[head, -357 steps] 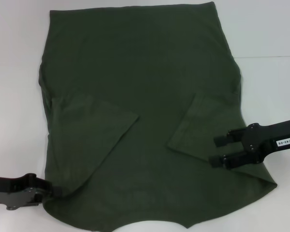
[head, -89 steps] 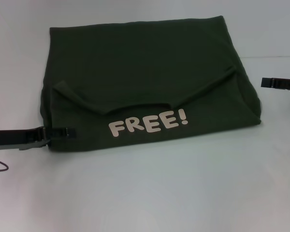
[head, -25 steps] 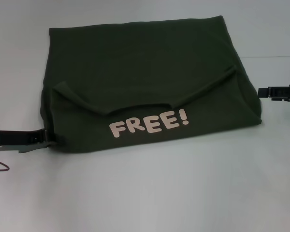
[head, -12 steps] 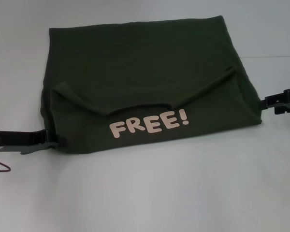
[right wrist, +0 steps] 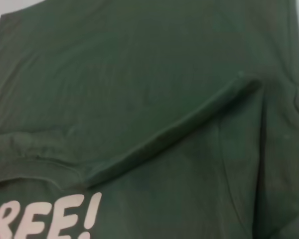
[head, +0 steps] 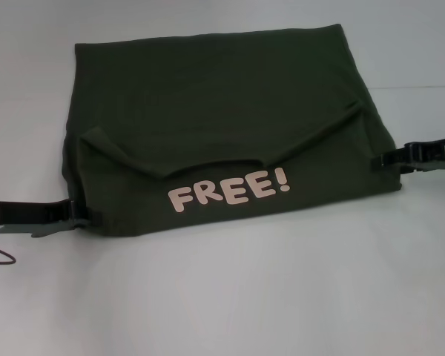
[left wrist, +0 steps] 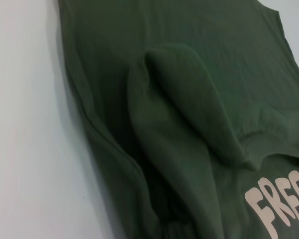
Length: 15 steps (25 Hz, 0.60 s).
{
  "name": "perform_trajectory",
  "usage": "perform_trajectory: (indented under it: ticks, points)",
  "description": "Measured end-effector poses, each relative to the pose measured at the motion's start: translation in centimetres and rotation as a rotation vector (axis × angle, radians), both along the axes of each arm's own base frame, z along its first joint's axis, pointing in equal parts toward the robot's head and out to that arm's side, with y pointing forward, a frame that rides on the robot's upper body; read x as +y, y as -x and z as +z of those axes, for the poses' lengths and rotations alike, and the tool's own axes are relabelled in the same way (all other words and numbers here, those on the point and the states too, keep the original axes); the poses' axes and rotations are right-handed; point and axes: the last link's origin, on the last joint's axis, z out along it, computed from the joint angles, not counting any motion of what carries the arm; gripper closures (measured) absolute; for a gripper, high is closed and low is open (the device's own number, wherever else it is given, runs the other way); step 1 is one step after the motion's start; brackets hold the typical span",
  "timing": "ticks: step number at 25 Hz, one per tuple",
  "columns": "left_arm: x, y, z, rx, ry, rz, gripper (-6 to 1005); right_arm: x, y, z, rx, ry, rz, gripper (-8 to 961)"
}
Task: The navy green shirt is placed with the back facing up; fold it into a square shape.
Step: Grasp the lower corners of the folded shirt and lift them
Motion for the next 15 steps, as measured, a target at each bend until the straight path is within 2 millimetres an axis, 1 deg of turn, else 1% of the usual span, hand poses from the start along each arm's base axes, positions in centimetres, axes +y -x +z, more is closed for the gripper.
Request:
perform_trajectory:
  ticks: [6, 15]
  points:
    - [0.0, 0.0, 0.0, 0.0, 0.001, 0.0, 972, -0.1, -0.4, -1.4, -0.035, -0.006, 0.01, 309]
    - [0.0, 0.0, 0.0, 0.001, 0.003, 0.0, 973, -0.3, -0.6, -2.5, -0.051, -0.002, 0.034, 341]
